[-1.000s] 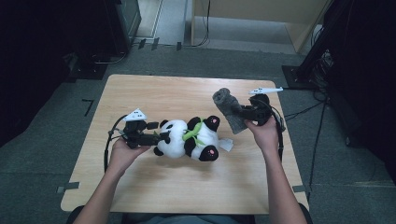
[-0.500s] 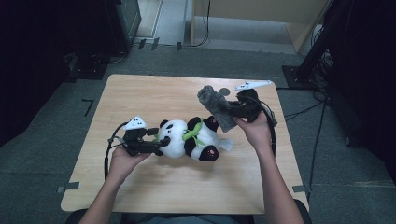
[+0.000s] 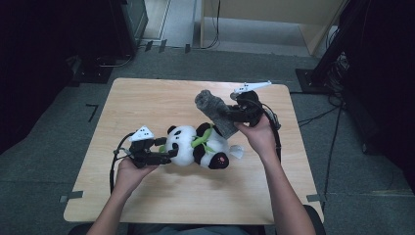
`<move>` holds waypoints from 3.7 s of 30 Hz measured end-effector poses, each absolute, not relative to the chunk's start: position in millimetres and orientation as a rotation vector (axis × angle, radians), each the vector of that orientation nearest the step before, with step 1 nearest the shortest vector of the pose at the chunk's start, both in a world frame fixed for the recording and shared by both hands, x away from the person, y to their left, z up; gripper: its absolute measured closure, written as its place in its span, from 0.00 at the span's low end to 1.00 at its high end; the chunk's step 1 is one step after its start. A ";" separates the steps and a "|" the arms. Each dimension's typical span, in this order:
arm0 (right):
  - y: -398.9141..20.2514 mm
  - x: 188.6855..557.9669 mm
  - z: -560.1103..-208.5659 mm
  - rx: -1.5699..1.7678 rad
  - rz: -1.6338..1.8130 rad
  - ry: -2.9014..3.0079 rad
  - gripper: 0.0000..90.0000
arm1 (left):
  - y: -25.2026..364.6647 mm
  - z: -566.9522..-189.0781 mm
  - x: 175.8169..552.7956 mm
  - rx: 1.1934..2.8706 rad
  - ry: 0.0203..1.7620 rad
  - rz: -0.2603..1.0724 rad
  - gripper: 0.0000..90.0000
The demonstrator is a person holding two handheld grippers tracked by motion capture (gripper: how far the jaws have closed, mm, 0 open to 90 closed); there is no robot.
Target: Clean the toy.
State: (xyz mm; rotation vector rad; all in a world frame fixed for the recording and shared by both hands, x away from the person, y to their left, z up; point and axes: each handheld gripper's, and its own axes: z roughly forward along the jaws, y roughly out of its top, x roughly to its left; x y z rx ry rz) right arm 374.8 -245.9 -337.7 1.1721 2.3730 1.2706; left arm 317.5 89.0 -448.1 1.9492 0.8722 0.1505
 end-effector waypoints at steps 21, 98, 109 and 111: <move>-189.1 381.2 -342.1 1.009 1.328 2.489 0.84 | 83.7 -465.4 311.5 1.926 0.895 0.176 0.26; -267.0 416.2 -365.0 1.331 1.216 2.310 0.85 | 80.0 -473.4 309.8 1.982 0.968 0.172 0.36; -231.5 399.8 -340.8 1.145 1.294 2.341 0.85 | 80.0 -476.3 306.9 1.955 0.969 0.195 0.36; -221.7 400.7 -341.3 1.126 1.303 2.360 0.86 | 79.9 -477.1 305.9 1.948 0.971 0.203 0.36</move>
